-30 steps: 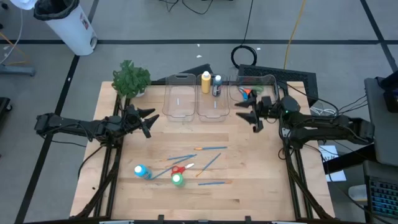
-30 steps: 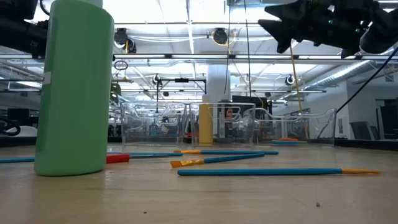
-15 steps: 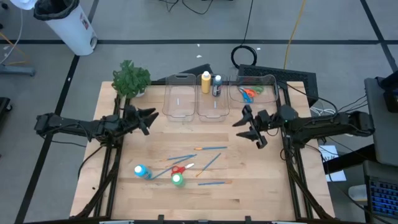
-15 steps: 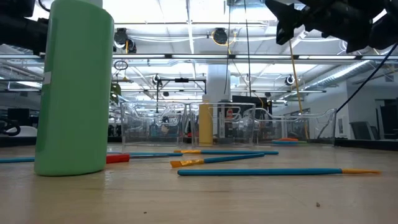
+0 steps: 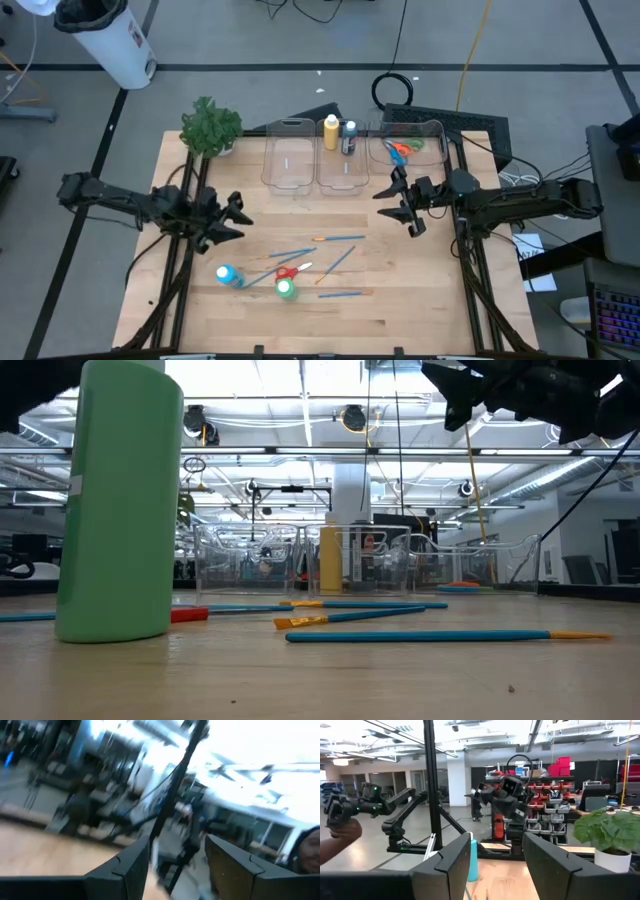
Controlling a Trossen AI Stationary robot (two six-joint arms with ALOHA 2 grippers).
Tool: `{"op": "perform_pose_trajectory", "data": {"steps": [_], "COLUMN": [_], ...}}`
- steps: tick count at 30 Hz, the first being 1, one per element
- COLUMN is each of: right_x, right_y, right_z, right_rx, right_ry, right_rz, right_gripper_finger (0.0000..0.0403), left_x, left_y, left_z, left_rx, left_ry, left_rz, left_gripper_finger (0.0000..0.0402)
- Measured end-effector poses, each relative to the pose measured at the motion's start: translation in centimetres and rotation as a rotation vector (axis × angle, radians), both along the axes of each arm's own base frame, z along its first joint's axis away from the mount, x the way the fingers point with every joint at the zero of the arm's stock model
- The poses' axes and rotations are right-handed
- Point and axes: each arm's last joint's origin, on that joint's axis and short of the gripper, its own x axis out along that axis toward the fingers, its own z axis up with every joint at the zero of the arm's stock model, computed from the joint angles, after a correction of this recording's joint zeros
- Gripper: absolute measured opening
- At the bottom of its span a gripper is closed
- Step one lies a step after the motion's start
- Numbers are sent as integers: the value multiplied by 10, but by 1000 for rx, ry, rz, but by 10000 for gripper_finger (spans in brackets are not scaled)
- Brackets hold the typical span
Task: Pick & Place Paint Supplies
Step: Put the blue paint bottle into the middle transparent bin
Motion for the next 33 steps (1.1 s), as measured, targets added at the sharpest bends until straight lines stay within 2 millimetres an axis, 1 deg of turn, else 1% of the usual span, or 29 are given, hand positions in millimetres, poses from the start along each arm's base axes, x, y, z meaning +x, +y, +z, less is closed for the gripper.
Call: {"op": "perform_pose_trajectory", "data": {"steps": [2,4,6,9,12,14,16,18,21,22,23,27,31,33], "right_x": [0,0,0,0,0,0,0,0,0,0,0,0,1,1], "right_y": [0,0,0,0,0,0,0,0,0,0,0,0,0,0], "right_z": [0,0,0,0,0,0,0,0,0,0,0,-1,-2,-2], "right_rx": [-3,-4,-4,-4,-4,-4,-5,-5,-5,-4,-3,-1,1,2], "right_ry": [-1,-1,-1,-1,0,0,0,0,0,0,1,8,23,25], "right_rz": [2,2,2,2,2,3,5,5,5,6,6,7,7,8], "right_gripper_finger": [171,171,171,171,171,171,171,171,171,171,171,171,171,171], "left_x": [3,8,17,33,48,53,53,48,34,30,25,4,-17,-27], "left_y": [-3,-5,-7,-11,-19,-22,-24,-24,-24,-25,-26,-30,-33,-34], "left_z": [8,14,21,36,52,58,59,61,59,57,56,62,73,78], "left_rx": [3,35,53,82,130,177,229,218,104,65,39,64,104,92], "left_ry": [-57,-60,-13,90,267,464,696,936,1280,1360,1404,1410,1284,1211], "left_rz": [8,12,12,-9,-56,-53,-33,-8,56,83,101,118,124,148], "left_gripper_finger": [203,213,230,267,307,329,344,354,361,362,362,363,363,363]}}
